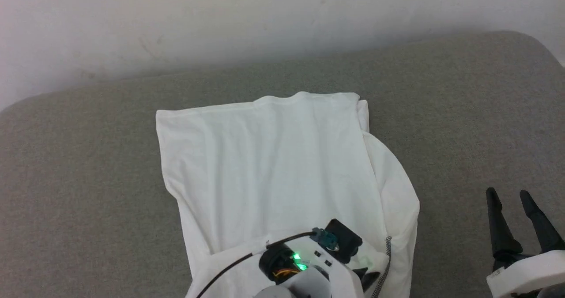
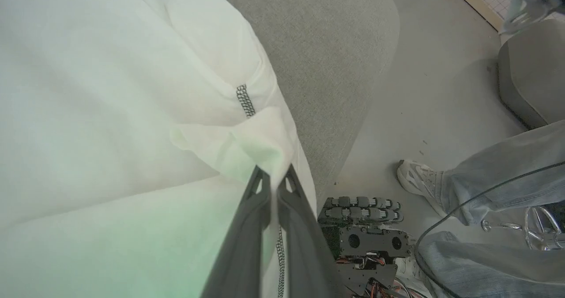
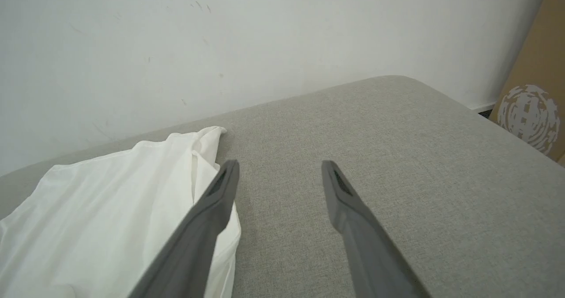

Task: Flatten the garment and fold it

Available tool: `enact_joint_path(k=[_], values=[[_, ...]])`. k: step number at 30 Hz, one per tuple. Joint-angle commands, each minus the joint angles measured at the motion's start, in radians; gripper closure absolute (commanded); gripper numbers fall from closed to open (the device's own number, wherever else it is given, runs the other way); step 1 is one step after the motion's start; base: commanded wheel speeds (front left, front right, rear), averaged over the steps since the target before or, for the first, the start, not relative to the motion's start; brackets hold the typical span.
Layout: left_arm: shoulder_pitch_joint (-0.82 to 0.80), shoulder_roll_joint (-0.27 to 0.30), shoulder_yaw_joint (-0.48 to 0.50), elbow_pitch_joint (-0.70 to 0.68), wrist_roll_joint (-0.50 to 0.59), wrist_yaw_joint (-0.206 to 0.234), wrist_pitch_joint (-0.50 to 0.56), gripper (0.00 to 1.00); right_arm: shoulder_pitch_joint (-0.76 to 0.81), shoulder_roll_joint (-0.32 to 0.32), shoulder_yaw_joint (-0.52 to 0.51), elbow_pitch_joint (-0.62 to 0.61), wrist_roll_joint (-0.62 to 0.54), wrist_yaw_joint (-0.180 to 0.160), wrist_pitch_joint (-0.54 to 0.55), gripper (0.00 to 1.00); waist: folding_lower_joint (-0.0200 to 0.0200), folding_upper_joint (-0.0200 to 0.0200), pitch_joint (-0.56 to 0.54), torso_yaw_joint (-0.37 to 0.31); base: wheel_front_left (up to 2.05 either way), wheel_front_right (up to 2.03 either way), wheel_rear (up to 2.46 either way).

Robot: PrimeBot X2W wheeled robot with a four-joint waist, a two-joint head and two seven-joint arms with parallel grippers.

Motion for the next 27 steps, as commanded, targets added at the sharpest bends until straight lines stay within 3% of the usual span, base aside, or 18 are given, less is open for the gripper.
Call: enact_joint_path(k=[1, 6, 7, 8, 9, 13, 18, 22, 27], values=[[-0.021, -0.012, -0.016, 0.027, 0.012, -0.011, -0.013, 1.0, -0.013, 0.002, -0.002, -0.006, 0.004, -0.001, 0.0, 0.0, 0.0, -0.0001, 0.029, -0.027, 0.0, 0.0, 0.0], [-0.009, -0.039, -0.054, 0.173, 0.009, -0.021, -0.052, 1.0, -0.022, 0.002, 0.011, -0.004, 0.0, -0.001, 0.006, 0.0, 0.0, -0.0001, 0.05, -0.045, 0.0, 0.0, 0.0], [-0.007, -0.043, -0.06, 0.201, 0.006, -0.024, -0.062, 0.79, -0.022, 0.002, 0.014, -0.003, 0.0, -0.001, 0.007, 0.0, 0.0, -0.0001, 0.052, -0.045, 0.0, 0.0, 0.0], [-0.002, -0.047, -0.063, 0.228, -0.005, -0.029, -0.072, 0.3, -0.023, 0.002, 0.018, -0.002, -0.002, -0.001, 0.007, 0.0, 0.0, -0.0001, 0.053, -0.044, 0.0, 0.0, 0.0], [0.002, -0.051, -0.067, 0.25, -0.019, -0.038, -0.079, 0.0, -0.025, 0.002, 0.023, -0.001, -0.005, -0.001, 0.007, 0.0, 0.0, -0.0001, 0.052, -0.044, 0.0, 0.0, 0.0], [0.012, -0.061, -0.058, 0.263, -0.111, -0.069, -0.118, 0.0, -0.029, 0.002, 0.042, 0.003, -0.024, -0.001, 0.012, 0.0, 0.0, -0.0001, 0.03, -0.031, 0.0, 0.0, 0.0], [-0.013, -0.058, -0.024, 0.156, -0.106, -0.071, -0.255, 0.0, -0.021, 0.002, 0.05, -0.001, -0.039, -0.001, 0.025, 0.0, 0.0, -0.0001, -0.016, 0.01, 0.0, 0.0, 0.0], [-0.02, -0.017, 0.043, 0.064, -0.05, -0.012, -0.381, 0.0, -0.008, 0.002, 0.049, -0.002, -0.046, -0.001, 0.038, 0.0, 0.0, -0.0001, -0.05, 0.048, 0.0, 0.0, 0.0], [0.006, 0.058, 0.171, 0.005, 0.006, 0.101, -0.549, 0.0, -0.001, 0.002, 0.046, 0.01, -0.047, -0.001, 0.054, 0.0, 0.0, -0.0001, -0.076, 0.082, 0.0, 0.0, 0.0]])
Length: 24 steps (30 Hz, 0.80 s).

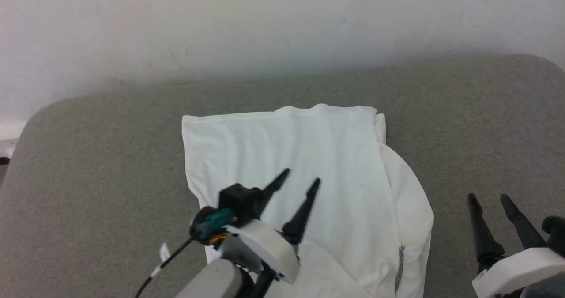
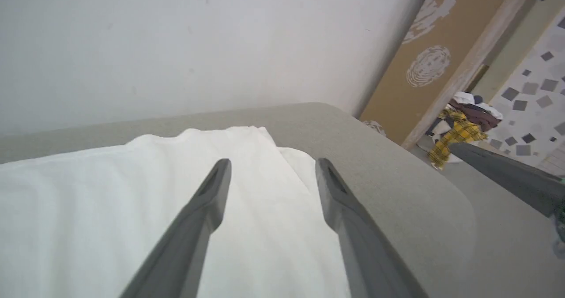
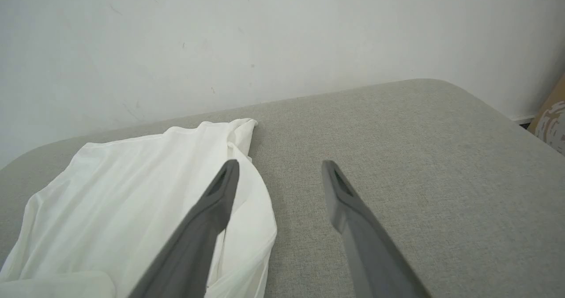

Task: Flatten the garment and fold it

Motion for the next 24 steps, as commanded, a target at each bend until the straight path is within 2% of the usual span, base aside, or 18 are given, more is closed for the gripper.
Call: enact_joint_path(k=[1, 6, 12, 17, 24], values=[[0.024, 0.03, 0.048, -0.011, 0.01, 0.038, -0.052, 0.0, 0.004, 0.002, 0.001, 0.01, -0.003, -0.001, 0.008, 0.0, 0.0, -0.0001, -0.034, 0.037, 0.0, 0.0, 0.0], [0.102, 0.107, 0.213, -0.034, 0.0, 0.15, -0.169, 0.0, -0.025, 0.002, -0.001, 0.065, -0.002, -0.001, 0.039, 0.0, 0.0, -0.0001, -0.037, 0.053, 0.0, 0.0, 0.0], [0.214, 0.17, 0.396, -0.088, -0.021, 0.236, -0.212, 0.0, -0.117, -0.02, -0.01, 0.179, 0.017, -0.001, 0.103, 0.0, 0.0, -0.0001, -0.019, 0.077, 0.0, 0.0, 0.0], [0.283, 0.187, 0.478, -0.153, -0.02, 0.261, -0.218, 0.0, -0.25, -0.076, -0.019, 0.322, 0.064, -0.001, 0.157, 0.0, 0.0, -0.0001, 0.022, 0.103, 0.0, 0.0, 0.0], [0.284, 0.172, 0.486, -0.232, -0.007, 0.255, -0.219, 0.0, -0.491, -0.132, -0.008, 0.513, 0.138, -0.001, 0.234, 0.0, 0.0, -0.0001, 0.109, 0.141, 0.0, 0.0, 0.0]])
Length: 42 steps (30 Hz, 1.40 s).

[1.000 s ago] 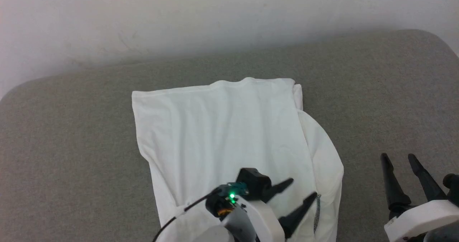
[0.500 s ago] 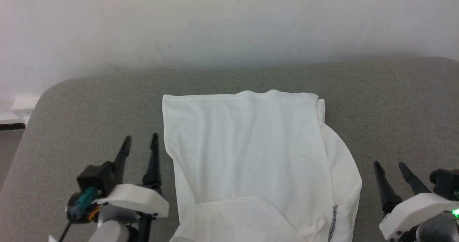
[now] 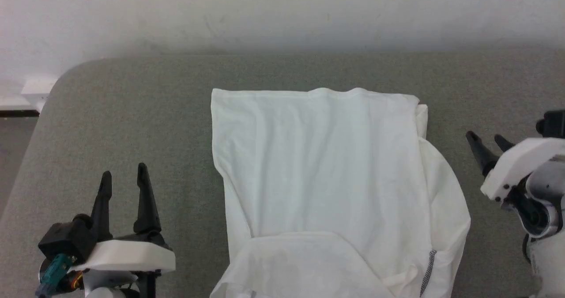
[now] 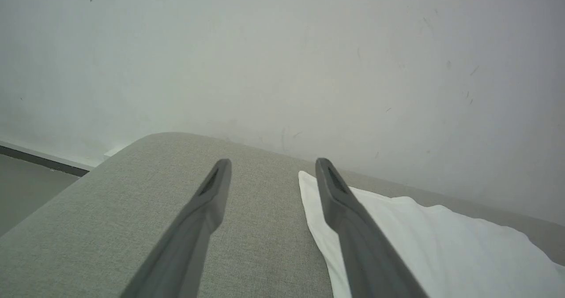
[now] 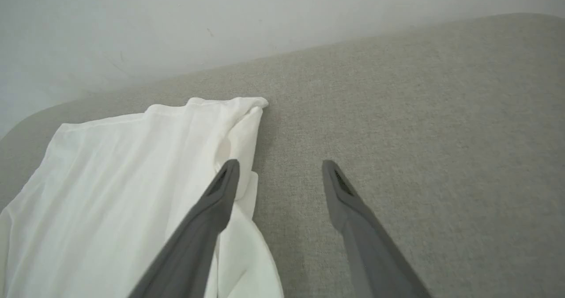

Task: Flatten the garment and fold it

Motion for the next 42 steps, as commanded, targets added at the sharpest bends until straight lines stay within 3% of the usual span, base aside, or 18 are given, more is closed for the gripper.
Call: enact_joint_path(k=[1, 12, 23, 25, 27, 32, 42], values=[[-0.011, -0.006, 0.001, -0.009, 0.007, -0.003, -0.004, 0.0, -0.04, -0.004, 0.009, 0.023, 0.012, -0.001, 0.016, 0.0, -0.0001, -0.0001, 0.058, 0.036, 0.0, 0.0, 0.0], [-0.082, -0.05, -0.002, -0.044, 0.034, -0.038, -0.005, 0.0, -0.364, -0.058, 0.079, 0.315, 0.054, -0.001, 0.197, 0.0, -0.0001, -0.0001, 0.204, 0.084, 0.0, 0.0, 0.0], [-0.12, -0.084, 0.018, -0.025, 0.067, -0.073, -0.005, 0.0, -0.44, -0.063, 0.158, 0.509, 0.035, -0.001, 0.309, 0.0, -0.0001, -0.0001, 0.263, 0.09, 0.0, 0.0, 0.0], [-0.118, -0.089, 0.023, -0.017, 0.072, -0.078, -0.005, 0.0, -0.437, -0.054, 0.163, 0.542, 0.045, -0.001, 0.348, 0.58, -0.0001, -0.0001, 0.258, 0.086, 0.0, 0.0, 0.0], [-0.116, -0.094, 0.026, -0.011, 0.077, -0.081, -0.005, 0.0, -0.437, -0.051, 0.171, 0.558, 0.047, -0.001, 0.367, 1.0, -0.0001, -0.0001, 0.251, 0.083, 0.0, 0.0, 0.0], [-0.111, -0.103, 0.028, 0.005, 0.085, -0.089, -0.005, 0.0, -0.442, -0.064, 0.209, 0.514, 0.067, -0.001, 0.293, 1.0, -0.0001, -0.0001, 0.223, 0.076, 0.0, 0.0, 0.0], [-0.072, -0.11, 0.041, 0.024, 0.096, -0.086, -0.005, 0.0, -0.42, -0.183, 0.211, 0.418, 0.113, -0.001, -0.01, 1.0, -0.0001, -0.0001, 0.121, 0.054, 0.0, 0.0, 0.0]])
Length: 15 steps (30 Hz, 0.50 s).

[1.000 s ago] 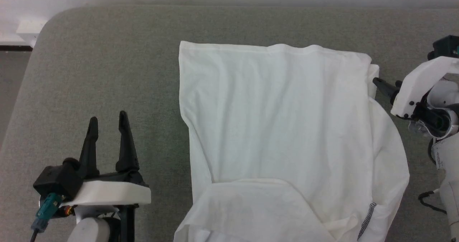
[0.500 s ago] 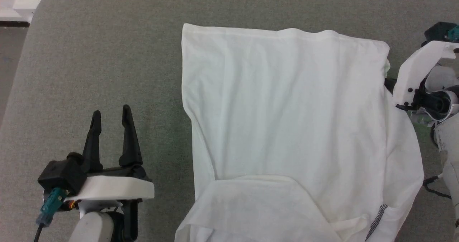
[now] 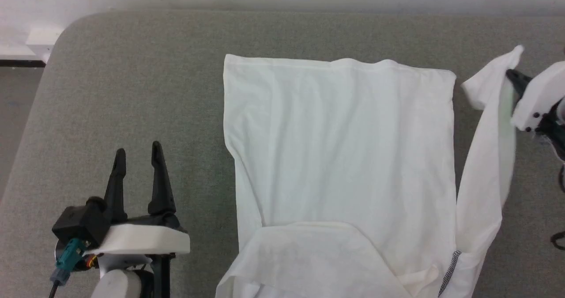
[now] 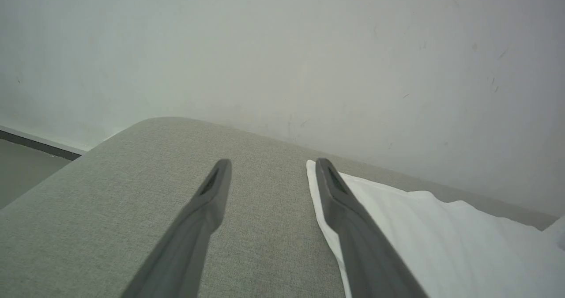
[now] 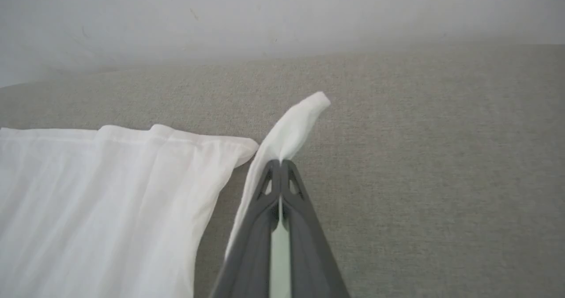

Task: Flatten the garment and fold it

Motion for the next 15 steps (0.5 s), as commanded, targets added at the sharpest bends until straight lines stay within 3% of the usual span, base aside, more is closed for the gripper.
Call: enact_joint_path(k=[1, 7, 11, 15], values=[[0.016, -0.002, 0.005, 0.004, 0.008, -0.002, -0.005, 0.0, 0.024, -0.023, -0.016, -0.01, 0.009, -0.001, -0.035, 1.0, 0.0, -0.0001, -0.048, -0.013, 0.0, 0.0, 0.0], [0.057, 0.001, 0.006, 0.009, 0.009, 0.009, -0.001, 0.0, 0.083, -0.083, -0.04, -0.091, -0.011, -0.001, -0.134, 1.0, 0.0, -0.0001, -0.124, -0.034, 0.0, 0.0, 0.0], [0.089, 0.006, 0.003, 0.006, 0.009, 0.018, 0.01, 0.0, 0.143, -0.058, 0.003, -0.237, -0.024, -0.001, -0.152, 1.0, 0.0, -0.0001, -0.178, -0.054, 0.0, 0.0, 0.0], [0.124, 0.013, 0.002, -0.005, 0.008, 0.031, 0.028, 0.0, 0.225, 0.013, 0.061, -0.428, -0.05, -0.001, -0.121, 1.0, 0.0, -0.0001, -0.227, -0.074, 0.0, 0.0, 0.0]])
